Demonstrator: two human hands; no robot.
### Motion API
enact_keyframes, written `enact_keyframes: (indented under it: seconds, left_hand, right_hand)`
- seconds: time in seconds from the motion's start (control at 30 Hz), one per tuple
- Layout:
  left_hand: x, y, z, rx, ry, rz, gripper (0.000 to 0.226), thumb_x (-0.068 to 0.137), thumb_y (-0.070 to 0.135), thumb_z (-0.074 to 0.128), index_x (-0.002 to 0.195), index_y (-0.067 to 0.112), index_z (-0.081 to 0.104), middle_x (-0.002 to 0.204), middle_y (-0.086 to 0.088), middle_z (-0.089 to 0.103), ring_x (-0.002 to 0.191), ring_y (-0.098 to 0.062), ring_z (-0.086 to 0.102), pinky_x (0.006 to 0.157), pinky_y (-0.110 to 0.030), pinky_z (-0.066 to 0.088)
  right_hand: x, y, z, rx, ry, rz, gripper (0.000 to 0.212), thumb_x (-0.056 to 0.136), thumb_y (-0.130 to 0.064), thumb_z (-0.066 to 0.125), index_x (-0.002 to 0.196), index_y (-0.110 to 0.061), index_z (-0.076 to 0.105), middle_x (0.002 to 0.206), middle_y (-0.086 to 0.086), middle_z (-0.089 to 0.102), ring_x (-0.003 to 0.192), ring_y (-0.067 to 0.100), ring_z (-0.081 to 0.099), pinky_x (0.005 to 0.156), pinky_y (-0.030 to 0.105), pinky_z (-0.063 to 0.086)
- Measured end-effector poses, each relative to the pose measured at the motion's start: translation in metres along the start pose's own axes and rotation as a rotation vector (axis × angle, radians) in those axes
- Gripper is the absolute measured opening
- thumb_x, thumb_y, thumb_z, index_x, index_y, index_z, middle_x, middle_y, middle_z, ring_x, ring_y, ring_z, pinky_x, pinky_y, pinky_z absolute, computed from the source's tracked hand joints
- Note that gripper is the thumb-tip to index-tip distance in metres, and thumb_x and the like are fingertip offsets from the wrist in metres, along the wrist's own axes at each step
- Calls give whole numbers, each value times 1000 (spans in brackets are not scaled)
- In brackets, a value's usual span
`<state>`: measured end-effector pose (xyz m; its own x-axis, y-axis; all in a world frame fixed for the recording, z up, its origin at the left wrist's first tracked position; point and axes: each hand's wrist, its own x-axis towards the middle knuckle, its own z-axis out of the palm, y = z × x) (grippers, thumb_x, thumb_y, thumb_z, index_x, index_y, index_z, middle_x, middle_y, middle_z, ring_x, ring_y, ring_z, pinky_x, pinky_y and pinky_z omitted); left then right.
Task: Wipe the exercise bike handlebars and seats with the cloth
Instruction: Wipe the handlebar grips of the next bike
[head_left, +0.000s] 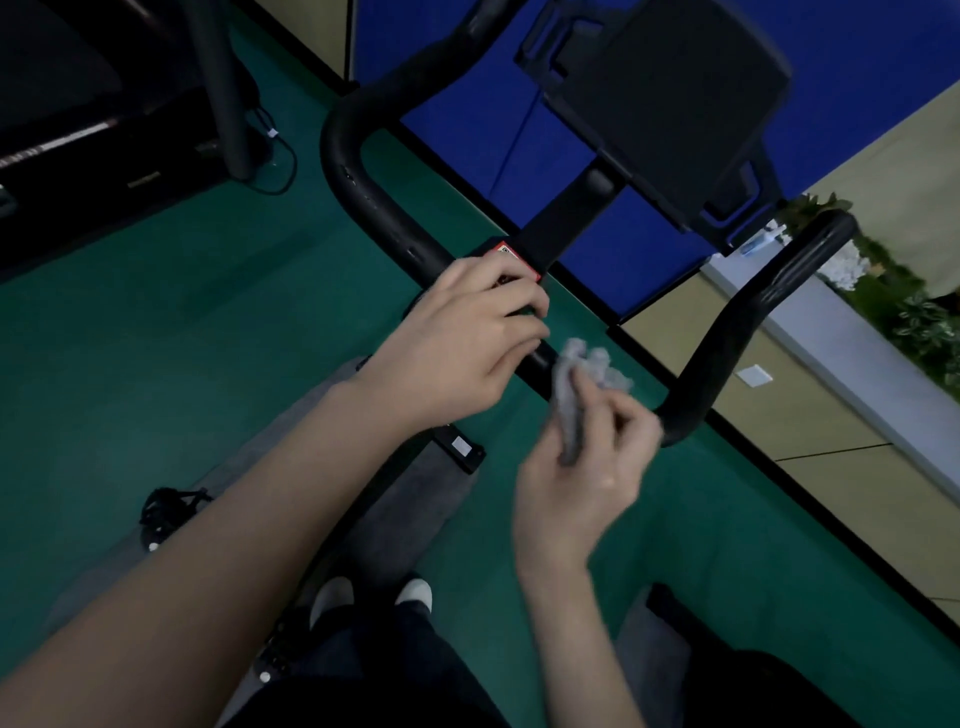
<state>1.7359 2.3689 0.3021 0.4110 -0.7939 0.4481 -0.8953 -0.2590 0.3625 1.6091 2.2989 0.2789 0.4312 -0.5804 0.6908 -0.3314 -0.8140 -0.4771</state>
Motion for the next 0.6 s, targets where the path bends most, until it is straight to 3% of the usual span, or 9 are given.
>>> enact_keyframes:
  seconds: [0.13,0.3,0.37,0.47,0.53,0.6]
  left_hand:
    - [2,-9,-5,-86,-32,25,24,94,14,53,114,14,66,115,11,62,117,-16,44,96,-32,30]
    - [0,-11,-4,-212,-3,-9,24,95,15,53,115,13,67,120,11,62,121,-12,42,104,-28,25]
    - [1,-11,-4,-227,5,-15,24,95,15,53,114,13,67,120,10,63,121,-12,42,104,-26,23]
    - [0,-11,-4,-236,3,-15,24,96,15,52,114,14,68,121,11,62,122,-10,41,105,-23,20]
    - [-1,-12,-5,-247,-2,-13,24,96,15,52,114,14,68,121,11,62,123,-10,41,105,-23,19]
    - [-1,-11,-5,-249,-7,-15,24,96,15,52,113,14,68,121,11,62,123,-10,41,105,-25,20]
  right_hand:
    - [-10,-3,14,37,35,-54,24,86,12,58,104,3,69,89,17,55,86,20,48,83,25,43]
    - [-23,10,-10,120,139,132,20,87,6,58,106,7,65,102,9,52,95,14,55,88,17,46]
    - [-41,-3,-13,256,47,331,20,89,-4,58,108,1,63,103,10,60,97,16,61,85,26,51]
    - [-58,-18,-8,477,-95,882,20,94,-17,57,110,-9,64,102,10,68,98,22,66,86,44,54]
    - [-49,-18,1,673,-86,1186,15,96,-12,53,103,-4,64,94,12,69,90,23,66,84,38,55]
    - [-30,-19,13,874,-28,1351,12,97,-6,50,93,-2,61,81,7,65,75,14,64,71,25,53]
